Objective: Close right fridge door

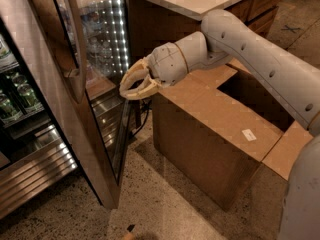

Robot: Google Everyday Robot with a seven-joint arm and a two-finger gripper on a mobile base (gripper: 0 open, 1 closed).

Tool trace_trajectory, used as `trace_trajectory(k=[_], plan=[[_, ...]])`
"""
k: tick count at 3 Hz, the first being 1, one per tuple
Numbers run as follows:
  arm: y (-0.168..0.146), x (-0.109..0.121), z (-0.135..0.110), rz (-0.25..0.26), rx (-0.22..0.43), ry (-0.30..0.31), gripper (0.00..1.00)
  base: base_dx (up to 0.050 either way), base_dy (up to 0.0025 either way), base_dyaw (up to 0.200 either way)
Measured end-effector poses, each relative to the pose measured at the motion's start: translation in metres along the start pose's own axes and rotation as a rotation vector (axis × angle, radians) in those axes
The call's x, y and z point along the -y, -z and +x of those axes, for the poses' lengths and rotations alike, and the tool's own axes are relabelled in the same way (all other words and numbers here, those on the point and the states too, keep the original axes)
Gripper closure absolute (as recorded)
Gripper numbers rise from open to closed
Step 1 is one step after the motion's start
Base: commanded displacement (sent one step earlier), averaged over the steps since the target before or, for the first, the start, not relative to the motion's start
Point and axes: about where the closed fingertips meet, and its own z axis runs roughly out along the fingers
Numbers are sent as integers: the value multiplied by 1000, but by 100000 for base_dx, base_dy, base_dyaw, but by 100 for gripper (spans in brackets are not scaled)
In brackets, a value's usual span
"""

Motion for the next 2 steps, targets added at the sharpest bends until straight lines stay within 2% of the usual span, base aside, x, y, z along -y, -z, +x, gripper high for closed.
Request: trace_trajectory(k=[1,2], plan=[[0,0,0,0,0,0,100,-1983,-192,18294],[0,0,0,0,0,0,100,0,0,0]])
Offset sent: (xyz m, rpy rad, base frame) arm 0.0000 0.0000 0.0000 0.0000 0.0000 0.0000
